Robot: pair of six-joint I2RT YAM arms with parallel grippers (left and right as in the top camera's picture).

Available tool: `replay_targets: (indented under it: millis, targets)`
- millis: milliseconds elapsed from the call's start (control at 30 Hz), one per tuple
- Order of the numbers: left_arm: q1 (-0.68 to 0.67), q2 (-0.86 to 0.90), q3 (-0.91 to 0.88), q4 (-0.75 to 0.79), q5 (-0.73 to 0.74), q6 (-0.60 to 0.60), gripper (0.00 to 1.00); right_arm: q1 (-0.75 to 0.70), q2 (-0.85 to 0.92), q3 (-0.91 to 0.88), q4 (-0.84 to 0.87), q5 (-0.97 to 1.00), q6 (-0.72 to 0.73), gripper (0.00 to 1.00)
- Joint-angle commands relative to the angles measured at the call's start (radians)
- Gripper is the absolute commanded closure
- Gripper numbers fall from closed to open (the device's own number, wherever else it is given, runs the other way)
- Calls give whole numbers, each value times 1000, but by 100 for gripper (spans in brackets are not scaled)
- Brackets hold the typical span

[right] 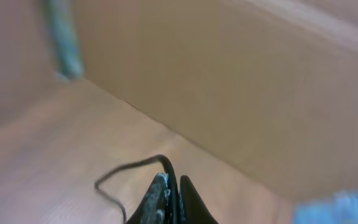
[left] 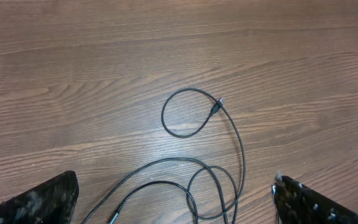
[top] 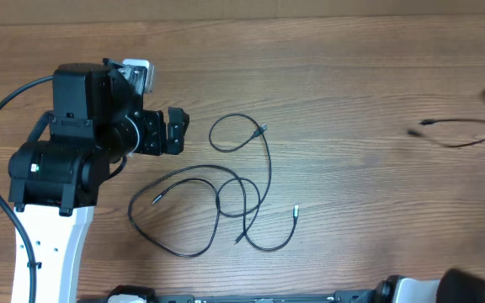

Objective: Untangle cables
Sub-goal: 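Pull the grasped cable far to the right with the right gripper, then return the right gripper to the pile and grasp another cable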

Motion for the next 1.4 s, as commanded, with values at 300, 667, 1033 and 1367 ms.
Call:
replay_targets:
  millis: [300,667,1033,1367]
  targets:
    - [-2,4,9,1,-5,-6,0,-526,198,9,-149,-634,270,96]
    - [-2,4,9,1,-5,-6,0,-638,252,-15,-198,-694,266,0]
    - [-2,4,9,1,-5,-6,0,-513,252,-27,-302,-1073,-40,0]
    - [-2,4,8,1,-5,-6,0,-157,252,-132,-381,-1119,-202,0]
